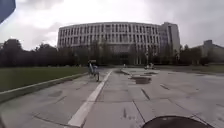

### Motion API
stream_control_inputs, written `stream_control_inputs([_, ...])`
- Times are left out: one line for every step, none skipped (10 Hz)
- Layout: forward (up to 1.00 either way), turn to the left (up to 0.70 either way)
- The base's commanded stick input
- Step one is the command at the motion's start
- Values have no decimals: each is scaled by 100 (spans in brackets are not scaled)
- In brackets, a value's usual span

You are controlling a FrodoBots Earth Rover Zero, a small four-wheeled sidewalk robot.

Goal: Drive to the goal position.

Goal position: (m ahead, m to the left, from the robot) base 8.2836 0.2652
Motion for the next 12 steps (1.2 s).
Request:
stream_control_inputs([70, 0])
stream_control_inputs([70, 0])
stream_control_inputs([70, -18])
stream_control_inputs([70, -35])
stream_control_inputs([70, -35])
stream_control_inputs([70, -35])
stream_control_inputs([70, -35])
stream_control_inputs([70, -11])
stream_control_inputs([70, 0])
stream_control_inputs([70, 0])
stream_control_inputs([70, 0])
stream_control_inputs([70, 0])
